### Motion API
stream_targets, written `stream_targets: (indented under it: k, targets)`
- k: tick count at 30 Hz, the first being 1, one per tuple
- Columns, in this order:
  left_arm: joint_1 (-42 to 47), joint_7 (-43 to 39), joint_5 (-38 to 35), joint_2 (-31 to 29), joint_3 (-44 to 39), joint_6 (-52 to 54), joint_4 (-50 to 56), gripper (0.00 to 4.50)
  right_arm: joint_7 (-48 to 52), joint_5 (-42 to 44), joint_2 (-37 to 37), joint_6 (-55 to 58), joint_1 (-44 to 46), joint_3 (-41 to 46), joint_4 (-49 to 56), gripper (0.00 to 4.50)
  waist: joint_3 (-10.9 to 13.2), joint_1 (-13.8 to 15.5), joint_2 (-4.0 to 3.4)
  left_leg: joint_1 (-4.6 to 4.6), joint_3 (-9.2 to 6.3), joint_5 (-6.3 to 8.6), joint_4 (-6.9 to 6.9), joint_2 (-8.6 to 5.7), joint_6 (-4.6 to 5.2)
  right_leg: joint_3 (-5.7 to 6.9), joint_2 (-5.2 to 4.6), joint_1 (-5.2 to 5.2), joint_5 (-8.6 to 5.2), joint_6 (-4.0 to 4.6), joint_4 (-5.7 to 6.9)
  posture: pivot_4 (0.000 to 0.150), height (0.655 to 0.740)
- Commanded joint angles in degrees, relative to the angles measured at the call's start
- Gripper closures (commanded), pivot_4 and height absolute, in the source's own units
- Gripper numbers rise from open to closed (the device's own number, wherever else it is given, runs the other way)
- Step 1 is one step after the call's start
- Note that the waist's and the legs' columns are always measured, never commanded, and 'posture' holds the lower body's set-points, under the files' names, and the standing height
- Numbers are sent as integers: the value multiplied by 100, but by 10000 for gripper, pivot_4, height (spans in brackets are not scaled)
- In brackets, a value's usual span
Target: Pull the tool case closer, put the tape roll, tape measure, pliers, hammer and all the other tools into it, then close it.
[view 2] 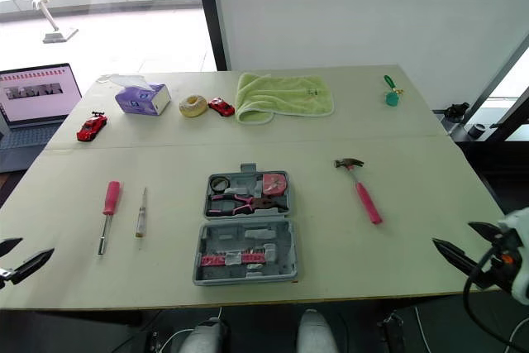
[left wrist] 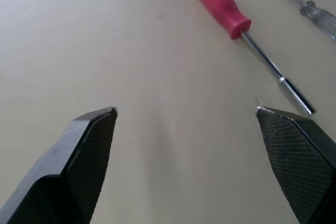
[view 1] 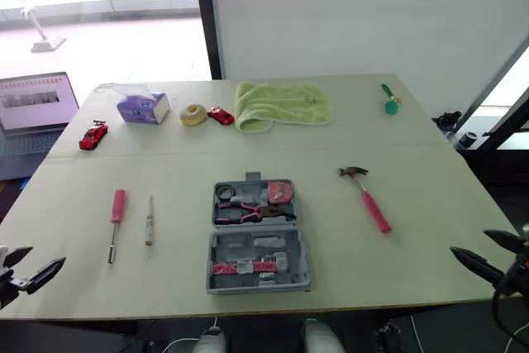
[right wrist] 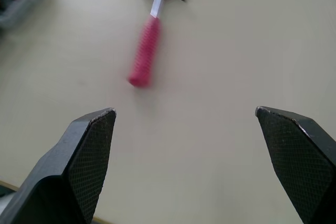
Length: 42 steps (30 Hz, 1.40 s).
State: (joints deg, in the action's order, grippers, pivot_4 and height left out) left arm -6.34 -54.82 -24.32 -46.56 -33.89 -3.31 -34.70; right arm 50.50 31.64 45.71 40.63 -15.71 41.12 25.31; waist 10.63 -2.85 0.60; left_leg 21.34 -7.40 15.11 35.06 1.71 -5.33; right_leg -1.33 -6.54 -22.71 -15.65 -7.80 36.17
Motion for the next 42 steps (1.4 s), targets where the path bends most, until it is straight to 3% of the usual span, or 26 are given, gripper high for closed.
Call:
stream_targets:
  k: [1, 4, 8, 15, 17, 22, 26, 42]
  targets:
    - [-118, 1108, -202, 419, -129, 768, 1606, 703, -537, 840, 118, 661, 1364, -1207, 1075, 0, 1, 33, 7, 0, 1, -1, 3, 3, -2, 1, 3, -1, 7, -4, 3, 1500, 7400]
    - [-295, 1350, -407, 694, -37, 1459, 2491, 703, -623, 809, 101, 767, 2026, -2082, 1169, 0, -2, 85, 21, 7, -7, -2, 3, 8, -2, 4, 11, -1, 12, -23, 1, 1500, 7400]
    - [-406, 1959, -627, 1096, 412, 2370, 4134, 703, -287, 160, 145, 370, 3131, -3842, 1064, 0, 8, 192, 13, 20, 1, 0, 6, 3, -3, 2, 7, -4, 11, -26, -12, 1500, 7400]
    - [-90, 3404, -836, 1521, 866, 4299, 5673, 703, -17, -561, 27, -95, 4104, -5004, 446, 0, 10, 187, 20, 15, -6, -6, 17, 3, -12, 7, 8, 0, 12, -22, -3, 1500, 7400]
    - [59, 3796, -590, 1476, 1121, 4805, 5881, 703, 21, -713, -26, -209, 4236, -5161, 283, 0, 10, 181, 20, 13, -7, -7, 18, 3, -13, 7, 9, 0, 13, -21, -2, 1500, 7400]
    - [744, 4779, -405, 1677, 1262, 6174, 5882, 703, 60, -825, -153, -268, 4384, -5283, 142, 0, 11, 180, 21, 14, -8, -7, 17, 3, -13, 7, 11, -3, 14, -23, 0, 1500, 7400]
    - [1543, 5452, 82, 1953, 1654, 6852, 5220, 703, 32, -828, -234, -225, 4435, -5223, 144, 0, 11, 213, 21, 14, -8, -8, 18, 2, -14, 7, 11, -1, 14, -23, 1, 1500, 7400]
    - [2248, 5707, 825, 2944, 1998, 6368, 3635, 703, -227, -671, -253, 251, 4356, -4955, 562, 0, -5, 227, -4, 3, -10, -18, 20, 0, -31, 7, 12, 14, 15, -23, 0, 1500, 7400]
